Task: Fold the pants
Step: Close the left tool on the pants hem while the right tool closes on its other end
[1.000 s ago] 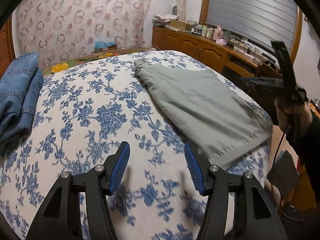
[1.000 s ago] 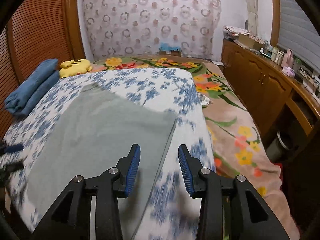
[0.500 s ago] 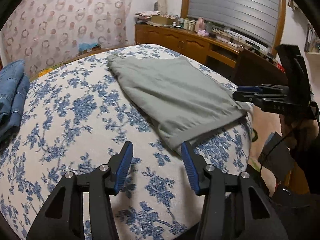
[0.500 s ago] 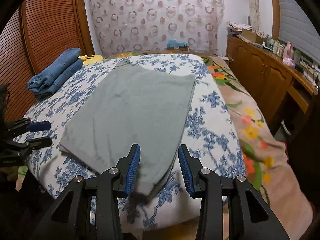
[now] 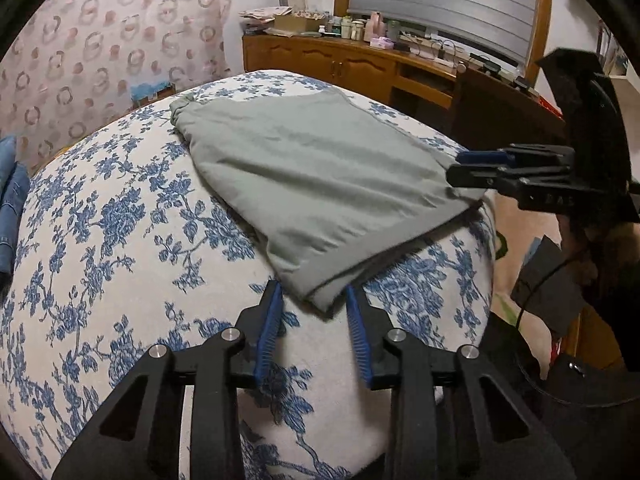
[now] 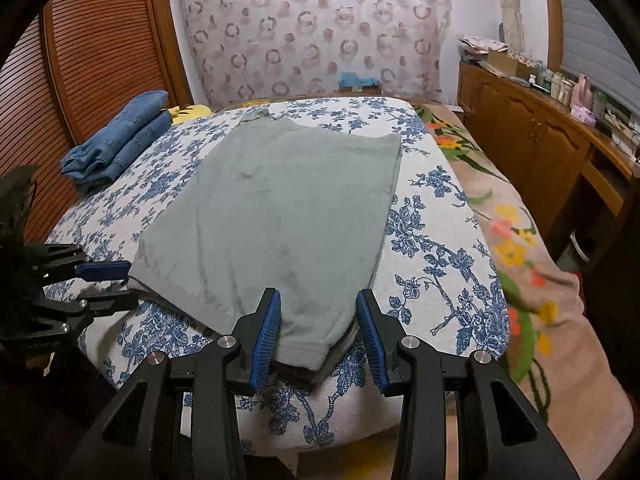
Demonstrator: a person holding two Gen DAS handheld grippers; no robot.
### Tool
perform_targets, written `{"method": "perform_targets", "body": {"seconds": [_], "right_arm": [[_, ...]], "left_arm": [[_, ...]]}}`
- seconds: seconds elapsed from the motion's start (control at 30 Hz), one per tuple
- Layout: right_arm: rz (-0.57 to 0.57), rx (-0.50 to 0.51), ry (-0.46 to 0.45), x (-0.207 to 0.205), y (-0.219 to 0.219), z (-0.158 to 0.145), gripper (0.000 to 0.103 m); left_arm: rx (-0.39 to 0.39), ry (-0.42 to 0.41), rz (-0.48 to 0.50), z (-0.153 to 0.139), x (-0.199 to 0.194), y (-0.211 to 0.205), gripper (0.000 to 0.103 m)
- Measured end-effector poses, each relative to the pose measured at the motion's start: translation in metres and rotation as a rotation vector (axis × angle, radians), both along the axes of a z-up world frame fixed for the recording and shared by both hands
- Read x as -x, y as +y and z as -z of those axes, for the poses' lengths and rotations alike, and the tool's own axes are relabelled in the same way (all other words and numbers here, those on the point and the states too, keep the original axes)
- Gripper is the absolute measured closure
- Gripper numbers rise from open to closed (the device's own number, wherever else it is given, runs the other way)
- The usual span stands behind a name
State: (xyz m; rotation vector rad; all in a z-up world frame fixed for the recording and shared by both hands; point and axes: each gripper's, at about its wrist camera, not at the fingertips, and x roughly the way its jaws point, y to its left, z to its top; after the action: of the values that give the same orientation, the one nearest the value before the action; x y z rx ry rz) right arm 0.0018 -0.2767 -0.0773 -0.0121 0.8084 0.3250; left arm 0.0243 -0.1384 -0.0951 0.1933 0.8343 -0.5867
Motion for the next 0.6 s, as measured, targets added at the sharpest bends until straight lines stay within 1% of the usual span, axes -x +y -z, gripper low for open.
{"method": "perform_targets", "body": {"seconds": [0.27, 0.3, 0.37, 0.47, 0.6], "right_arm": [[0.000, 0.003, 0.011, -0.001, 0.003, 0.004, 0.062], [-0.001, 0.003, 0.012, -0.001, 0.004, 0.004, 0.062], [-0.003, 0.005, 0.014, 0.000, 0.005, 0.004, 0.062], [-0.006, 0.003, 0.018, 0.004, 0.004, 0.004, 0.062], [-0.002, 0.005, 0.031, 0.011, 0.005, 0.005, 0.062]], "left_arm": [[0.012, -0.021, 0.017, -0.001, -0.002, -0.002, 0.069], [0.016, -0.026, 0.019, -0.002, -0.002, -0.002, 0.072], [0.022, -0.036, 0.025, -0.004, 0.000, -0.002, 0.084], [0.033, -0.043, 0.027, -0.006, 0.003, 0.000, 0.086], [0.033, -0.031, 0.021, -0.004, 0.002, 0.000, 0.086]]}}
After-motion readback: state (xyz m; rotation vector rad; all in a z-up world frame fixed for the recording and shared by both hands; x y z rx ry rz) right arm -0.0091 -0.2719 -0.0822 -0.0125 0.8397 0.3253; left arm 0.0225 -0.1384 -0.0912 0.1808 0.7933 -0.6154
